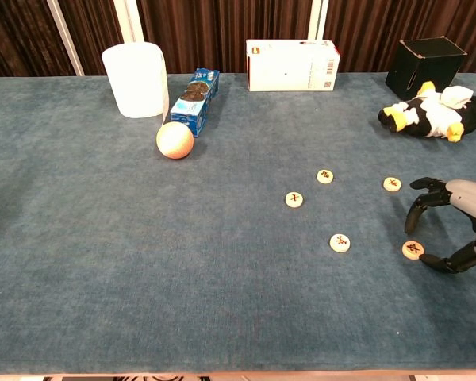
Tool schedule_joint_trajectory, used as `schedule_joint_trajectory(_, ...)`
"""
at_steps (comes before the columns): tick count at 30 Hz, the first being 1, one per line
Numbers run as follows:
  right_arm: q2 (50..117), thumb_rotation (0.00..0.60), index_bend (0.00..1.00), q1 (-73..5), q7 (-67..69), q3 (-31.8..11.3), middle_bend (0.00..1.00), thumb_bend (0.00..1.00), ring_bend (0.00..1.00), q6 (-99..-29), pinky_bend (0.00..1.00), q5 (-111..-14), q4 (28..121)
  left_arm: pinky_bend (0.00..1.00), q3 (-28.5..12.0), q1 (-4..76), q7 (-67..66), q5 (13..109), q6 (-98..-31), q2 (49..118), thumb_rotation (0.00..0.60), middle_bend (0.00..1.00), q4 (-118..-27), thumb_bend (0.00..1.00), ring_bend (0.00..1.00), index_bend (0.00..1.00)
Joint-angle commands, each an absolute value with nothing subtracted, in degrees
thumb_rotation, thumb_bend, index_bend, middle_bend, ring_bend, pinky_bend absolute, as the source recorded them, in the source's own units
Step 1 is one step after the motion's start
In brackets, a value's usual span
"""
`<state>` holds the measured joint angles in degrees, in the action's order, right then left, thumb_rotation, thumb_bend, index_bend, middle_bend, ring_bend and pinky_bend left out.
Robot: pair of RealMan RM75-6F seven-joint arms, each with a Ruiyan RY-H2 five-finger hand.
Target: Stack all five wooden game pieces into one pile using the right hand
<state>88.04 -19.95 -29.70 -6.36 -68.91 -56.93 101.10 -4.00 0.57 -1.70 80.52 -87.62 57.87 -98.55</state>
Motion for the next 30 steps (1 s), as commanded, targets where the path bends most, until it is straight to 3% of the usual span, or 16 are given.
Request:
schedule_joint_trajectory(1, 88.4, 0.6, 0.43, -20.0, -29.3, -6.2, 0.0, 0.41, 0.0, -68.9, 0.0, -56.9, 100.6, 0.0, -4.0, 0.6, -1.7, 80.5, -87.6, 57.9, 0.6, 0.0, -98.6, 0.11, 0.0, 0.03)
schedule_joint_trajectory(30, 89.8, 0.6, 0.49, -20.6, -27.3, -5.8, 0.0, 0.41, 0.0, -68.7, 0.0, -55.5, 97.2, 0.0, -4.2, 0.6, -2.2, 80.0, -87.6, 57.9, 0.6, 0.0, -98.8, 0.11, 0.0, 0.03)
